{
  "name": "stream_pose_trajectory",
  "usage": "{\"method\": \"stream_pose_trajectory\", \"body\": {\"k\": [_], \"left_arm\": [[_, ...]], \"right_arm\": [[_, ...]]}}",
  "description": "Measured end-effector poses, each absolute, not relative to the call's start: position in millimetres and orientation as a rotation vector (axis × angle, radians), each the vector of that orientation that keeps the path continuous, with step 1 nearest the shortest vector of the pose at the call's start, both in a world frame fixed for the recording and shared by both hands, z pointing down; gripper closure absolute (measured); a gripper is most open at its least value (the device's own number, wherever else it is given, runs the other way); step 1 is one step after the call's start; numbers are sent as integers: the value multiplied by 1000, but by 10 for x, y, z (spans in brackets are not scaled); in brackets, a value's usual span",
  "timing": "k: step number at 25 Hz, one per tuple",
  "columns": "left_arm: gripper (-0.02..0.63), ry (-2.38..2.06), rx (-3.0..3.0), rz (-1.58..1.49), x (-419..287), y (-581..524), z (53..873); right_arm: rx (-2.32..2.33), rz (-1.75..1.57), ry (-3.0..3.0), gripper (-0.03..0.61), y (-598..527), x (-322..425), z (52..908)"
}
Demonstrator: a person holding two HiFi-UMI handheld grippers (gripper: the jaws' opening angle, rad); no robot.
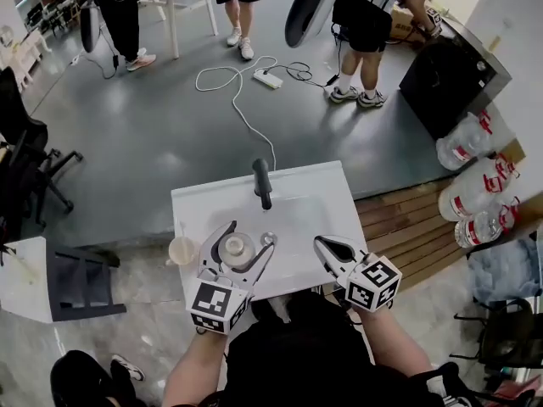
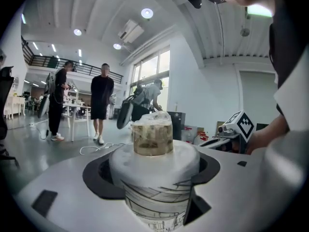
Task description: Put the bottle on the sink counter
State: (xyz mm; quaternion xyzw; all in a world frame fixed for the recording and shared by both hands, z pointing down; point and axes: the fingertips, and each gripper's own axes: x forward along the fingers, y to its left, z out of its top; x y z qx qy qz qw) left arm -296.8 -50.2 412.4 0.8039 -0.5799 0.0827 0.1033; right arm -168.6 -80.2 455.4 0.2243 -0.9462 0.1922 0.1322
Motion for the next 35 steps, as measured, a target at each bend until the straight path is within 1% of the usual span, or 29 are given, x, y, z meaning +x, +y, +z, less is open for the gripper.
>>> {"method": "stream_pose_trajectory", "body": {"k": [5,14,24,35], "left_arm": [[270,-1609,2423,252,-2775,-720,4244],[270,-1518,2461,315,-2261,-1349,4401],[270,-1421,2448,378,-1701,-2372,4912],[269,-1383,2430,486,-1183,-3296,5523]], "right_arm": [[762,590,-2710,563,-902,-1459,4651],[852,585,-2744,563,-1459,-1070,4629],[929,685,-2705,563,-2111,-548,5055],[899,725,-2677,563,-2688,-257,5433]]}}
